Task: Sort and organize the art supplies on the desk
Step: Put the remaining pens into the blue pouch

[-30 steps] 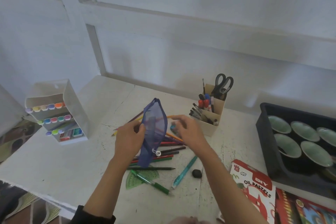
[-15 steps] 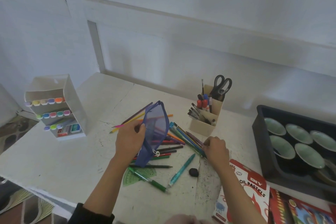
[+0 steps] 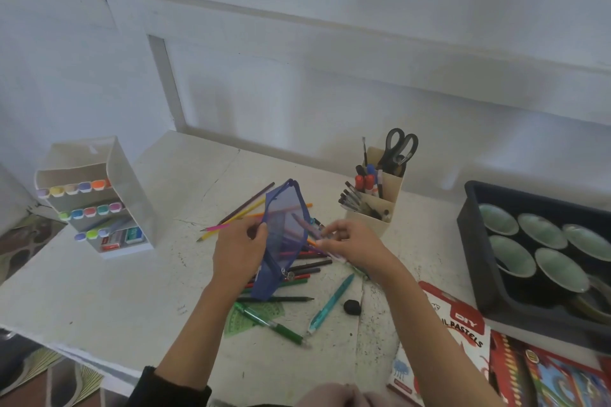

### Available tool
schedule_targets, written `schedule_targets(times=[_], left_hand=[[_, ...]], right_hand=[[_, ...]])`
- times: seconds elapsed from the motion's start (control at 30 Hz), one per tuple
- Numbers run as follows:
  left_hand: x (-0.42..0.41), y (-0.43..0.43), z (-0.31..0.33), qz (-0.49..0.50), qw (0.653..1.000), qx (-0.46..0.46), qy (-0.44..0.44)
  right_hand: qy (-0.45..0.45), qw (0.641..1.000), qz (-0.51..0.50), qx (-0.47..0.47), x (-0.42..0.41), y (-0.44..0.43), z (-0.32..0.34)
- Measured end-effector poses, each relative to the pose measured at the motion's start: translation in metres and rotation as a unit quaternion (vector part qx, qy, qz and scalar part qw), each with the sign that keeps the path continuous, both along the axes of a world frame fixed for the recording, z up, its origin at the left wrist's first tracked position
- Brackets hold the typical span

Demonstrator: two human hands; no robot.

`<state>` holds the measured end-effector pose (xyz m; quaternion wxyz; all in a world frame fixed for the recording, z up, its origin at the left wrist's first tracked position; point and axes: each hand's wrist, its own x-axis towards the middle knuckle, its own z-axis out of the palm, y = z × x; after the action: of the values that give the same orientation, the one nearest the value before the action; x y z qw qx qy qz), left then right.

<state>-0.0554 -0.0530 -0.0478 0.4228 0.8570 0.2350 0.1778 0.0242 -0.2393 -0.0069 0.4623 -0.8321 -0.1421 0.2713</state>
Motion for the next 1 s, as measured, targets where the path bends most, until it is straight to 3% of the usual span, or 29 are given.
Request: schedule_targets(times=[0.1,0.23,0.3,0.37,0.43,0.57,0.83,1.0], left_hand=[[0.0,-0.002,0.003,-0.007,1.0,0.002,0.0],[-0.002,0.0,0.005,0.006,1.0,0.01,-0.007],[-0.003,0.003,0.004,0.018,1.0,0.013,-0.004],[-0.004,0.007,0.001,0.025,1.0,0.009,0.002],[-0.004,0.009,-0.001,0.03,0.999,0.01,0.007],[-0.002,0.01,0.001,0.035,0.999,0.016,0.004],[-0.002,0.008,0.0,0.021,1.0,0.004,0.009],[-0.005,0.009,0.002,0.033,0.999,0.006,0.013]], right_hand=[[-0.031,0.999,0.015,0.001,0.003,0.03,-0.003],[-0.025,0.992,-0.011,0.122,0.005,0.044,0.0],[-0.05,0.99,-0.039,0.123,0.009,0.035,-0.001],[-0.086,0.992,-0.062,0.07,0.017,0.018,-0.01],[-0.145,0.987,-0.057,-0.04,0.023,-0.002,-0.026],[-0.196,0.954,-0.03,-0.223,0.026,-0.033,-0.059],[-0.207,0.938,-0.018,-0.278,0.02,-0.033,-0.078],[-0.225,0.938,-0.075,-0.253,0.027,-0.047,-0.077]])
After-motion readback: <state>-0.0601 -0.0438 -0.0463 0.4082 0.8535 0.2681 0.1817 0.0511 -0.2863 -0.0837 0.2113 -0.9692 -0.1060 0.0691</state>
